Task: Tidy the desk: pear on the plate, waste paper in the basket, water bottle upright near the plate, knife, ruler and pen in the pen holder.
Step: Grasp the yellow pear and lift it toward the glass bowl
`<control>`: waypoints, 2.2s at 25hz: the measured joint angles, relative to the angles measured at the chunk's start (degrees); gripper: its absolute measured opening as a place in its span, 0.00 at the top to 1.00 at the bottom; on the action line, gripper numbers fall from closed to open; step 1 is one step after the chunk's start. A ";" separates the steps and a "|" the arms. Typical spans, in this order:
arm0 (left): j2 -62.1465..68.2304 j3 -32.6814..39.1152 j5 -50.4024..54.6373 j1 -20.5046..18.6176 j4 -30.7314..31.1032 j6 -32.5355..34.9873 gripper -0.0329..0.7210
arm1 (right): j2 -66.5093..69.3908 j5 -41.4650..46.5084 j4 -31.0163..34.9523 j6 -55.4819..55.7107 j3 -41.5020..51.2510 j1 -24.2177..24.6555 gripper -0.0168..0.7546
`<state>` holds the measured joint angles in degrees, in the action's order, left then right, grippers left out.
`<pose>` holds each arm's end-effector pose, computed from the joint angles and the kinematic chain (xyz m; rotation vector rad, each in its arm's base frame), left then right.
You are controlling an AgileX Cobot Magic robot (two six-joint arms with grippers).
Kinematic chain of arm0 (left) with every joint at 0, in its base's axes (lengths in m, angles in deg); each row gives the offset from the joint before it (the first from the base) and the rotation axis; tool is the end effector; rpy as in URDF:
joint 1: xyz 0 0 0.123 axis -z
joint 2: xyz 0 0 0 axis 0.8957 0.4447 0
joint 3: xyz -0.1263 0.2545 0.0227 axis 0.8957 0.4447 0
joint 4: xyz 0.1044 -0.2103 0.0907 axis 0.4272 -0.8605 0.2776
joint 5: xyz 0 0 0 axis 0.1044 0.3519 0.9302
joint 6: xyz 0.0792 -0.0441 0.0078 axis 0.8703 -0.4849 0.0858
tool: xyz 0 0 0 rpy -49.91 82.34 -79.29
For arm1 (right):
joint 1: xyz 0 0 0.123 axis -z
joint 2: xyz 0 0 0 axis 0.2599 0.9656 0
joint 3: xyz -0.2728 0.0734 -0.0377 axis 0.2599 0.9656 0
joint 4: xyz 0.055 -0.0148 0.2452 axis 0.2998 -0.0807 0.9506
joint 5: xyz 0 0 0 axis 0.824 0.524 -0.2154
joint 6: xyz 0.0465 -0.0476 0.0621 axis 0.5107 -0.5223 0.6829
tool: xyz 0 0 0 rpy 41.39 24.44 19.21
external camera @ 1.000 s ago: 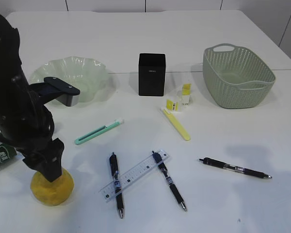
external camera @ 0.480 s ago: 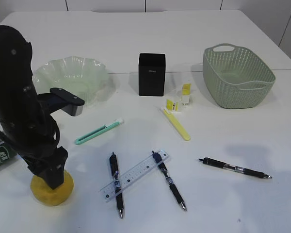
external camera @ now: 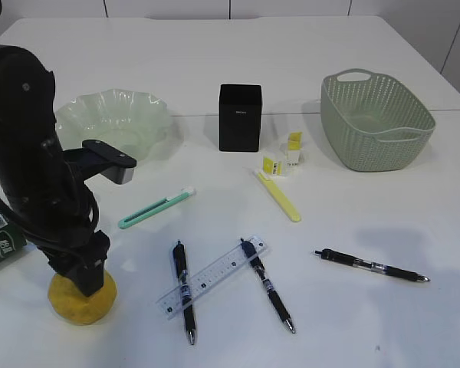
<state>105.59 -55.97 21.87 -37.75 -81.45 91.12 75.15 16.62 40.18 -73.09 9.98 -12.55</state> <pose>0.2828 -0.1457 0.1798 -1.0358 -2.9370 0.1325 0.1823 -0.0125 0.2700 0.0072 2.6570 -0.0965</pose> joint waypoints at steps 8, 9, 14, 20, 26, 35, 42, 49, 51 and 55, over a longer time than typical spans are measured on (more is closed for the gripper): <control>0.00 0.00 0.00 0.00 0.00 0.00 0.33 | 0.00 -0.13 0.00 0.00 0.00 0.00 0.47; 0.00 0.00 0.00 0.00 0.00 0.00 0.34 | 0.00 -0.13 0.00 0.00 0.00 0.00 0.47; 0.00 0.00 0.47 0.00 0.00 0.00 0.45 | 0.00 -0.13 0.00 0.00 0.00 0.00 0.47; 0.00 -0.27 0.99 0.00 0.37 0.00 0.54 | 0.00 -0.13 0.00 0.00 0.00 0.00 0.47; 0.00 -0.54 1.21 0.00 0.95 0.00 0.59 | 0.00 -0.13 0.00 0.00 0.00 0.00 0.47; 0.00 -0.54 1.57 0.00 0.95 0.00 0.59 | 0.00 -0.13 0.00 0.00 0.00 0.00 0.47; 0.00 -0.54 2.11 0.00 0.99 0.00 0.59 | 0.00 -0.13 0.00 0.00 0.00 0.00 0.47; 0.00 -0.54 2.11 0.00 0.99 0.00 0.59 | 0.00 -0.21 0.00 0.00 0.00 0.00 0.47; 0.00 -0.54 2.11 0.00 1.09 0.00 0.59 | 0.00 -0.21 0.00 0.00 0.00 0.00 0.47; 0.00 -0.54 2.11 0.00 1.09 0.00 0.59 | 0.00 -0.25 0.00 0.00 0.00 0.00 0.47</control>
<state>105.59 -56.51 23.98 -37.75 -80.37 91.12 75.15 16.38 40.18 -73.09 9.98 -12.55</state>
